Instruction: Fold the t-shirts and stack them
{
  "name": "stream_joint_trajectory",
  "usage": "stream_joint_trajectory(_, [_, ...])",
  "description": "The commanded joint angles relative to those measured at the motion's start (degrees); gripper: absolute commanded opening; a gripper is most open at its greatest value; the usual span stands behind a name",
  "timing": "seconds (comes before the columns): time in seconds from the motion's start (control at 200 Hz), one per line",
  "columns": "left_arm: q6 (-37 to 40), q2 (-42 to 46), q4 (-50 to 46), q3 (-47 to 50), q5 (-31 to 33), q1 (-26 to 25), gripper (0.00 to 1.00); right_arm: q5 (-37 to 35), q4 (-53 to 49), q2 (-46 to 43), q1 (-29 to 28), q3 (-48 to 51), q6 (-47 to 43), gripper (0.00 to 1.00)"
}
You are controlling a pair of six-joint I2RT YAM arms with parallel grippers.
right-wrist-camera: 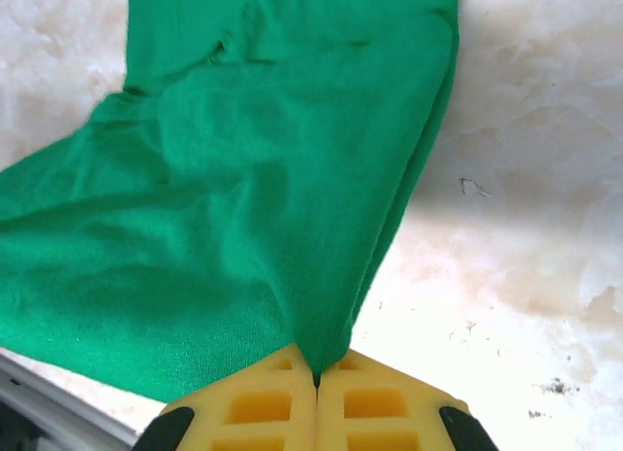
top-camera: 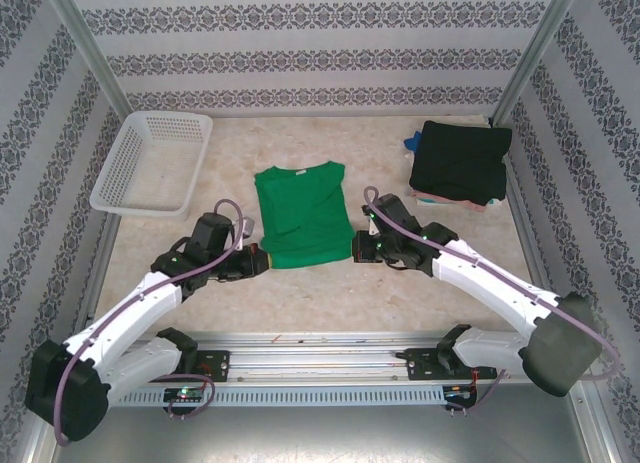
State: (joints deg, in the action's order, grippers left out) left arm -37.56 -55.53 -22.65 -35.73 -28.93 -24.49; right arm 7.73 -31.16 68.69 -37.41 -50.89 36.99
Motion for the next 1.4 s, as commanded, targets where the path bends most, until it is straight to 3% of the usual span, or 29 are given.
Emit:
stream_joint_trajectory(0.0, [-0.36,1.03,-1.52,-5.34,2.06,-0.74,0.00,-2.80,-3.65,-1.55,-0.61,-5.98,0.80,0.00])
stream_joint_trajectory(0.185, [0.24,-5.80,-1.36,-14.87,8.76,-0.51,0.00,-0.80,-0.60,4.33,0.55,-14.28,-0.96,0.00])
stream_joint_trajectory(0.3, [0.94,-10.30,1.45,-19.02,10.46,0.38,0.06,-0.10,0.61,9.54,2.40,-19.32,-1.88,0.00])
stream_joint_trajectory(0.555, [1.54,-22.55,5.58,-22.62,1.91,7.73,0.06,3.25,1.91,22.71,8.97,-29.37,-4.59,0.00])
stream_joint_trajectory(0.984, [4.79,-35.48,4.90,-28.48,-1.20,14.37,0.07,6.84,0.07,40.14,13.23,-43.48,-7.36,0.00])
stream_joint_trajectory(1.399, [7.89,-54.88,1.33,-42.35,-5.99,19.34,0.28,11.95,-1.62,55.79,17.30,-56.95,-7.80,0.01])
